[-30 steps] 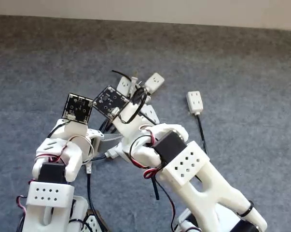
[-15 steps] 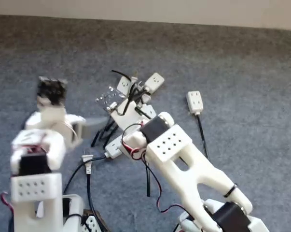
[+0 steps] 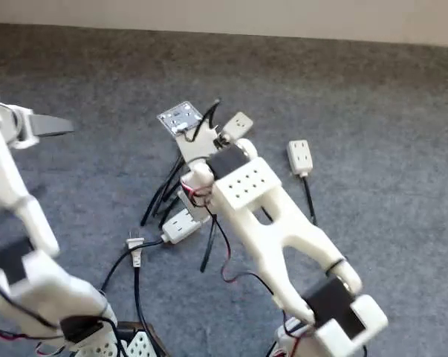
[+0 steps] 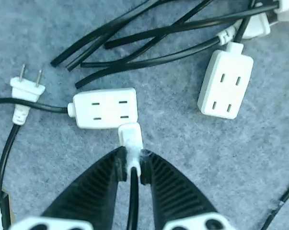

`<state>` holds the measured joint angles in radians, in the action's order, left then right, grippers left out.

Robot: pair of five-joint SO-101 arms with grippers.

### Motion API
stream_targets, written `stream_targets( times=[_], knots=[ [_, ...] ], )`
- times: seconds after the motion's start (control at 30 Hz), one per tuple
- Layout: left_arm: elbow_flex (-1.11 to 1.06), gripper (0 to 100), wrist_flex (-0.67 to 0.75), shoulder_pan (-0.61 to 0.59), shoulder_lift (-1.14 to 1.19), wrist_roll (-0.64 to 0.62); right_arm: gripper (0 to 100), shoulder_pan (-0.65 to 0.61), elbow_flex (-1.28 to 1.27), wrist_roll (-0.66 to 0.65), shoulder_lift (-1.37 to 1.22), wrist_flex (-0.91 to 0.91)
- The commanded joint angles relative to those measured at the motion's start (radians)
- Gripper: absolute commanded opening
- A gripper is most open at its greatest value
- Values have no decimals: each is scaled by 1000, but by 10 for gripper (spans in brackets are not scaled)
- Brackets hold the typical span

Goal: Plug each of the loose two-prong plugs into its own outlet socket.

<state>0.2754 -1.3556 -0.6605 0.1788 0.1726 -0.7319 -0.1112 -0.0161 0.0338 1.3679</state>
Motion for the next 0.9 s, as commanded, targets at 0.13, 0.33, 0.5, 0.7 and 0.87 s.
stream_targets(
  times=[0.13, 0.33, 0.5, 0.7, 0.87],
  knots=[
    [464, 492, -51, -154, 449, 48, 6, 2, 205, 49, -137, 30],
    [585, 492, -57, -183, 572, 89, 6, -2, 272, 51, -214, 56],
    [611, 492, -57, -197, 590, 89, 6, -13, 268, 51, -217, 59],
    [608, 492, -57, -197, 591, 91, 6, -36, 268, 51, -217, 58],
    [608, 492, -57, -197, 591, 91, 6, -39, 266, 51, -219, 56]
  ],
)
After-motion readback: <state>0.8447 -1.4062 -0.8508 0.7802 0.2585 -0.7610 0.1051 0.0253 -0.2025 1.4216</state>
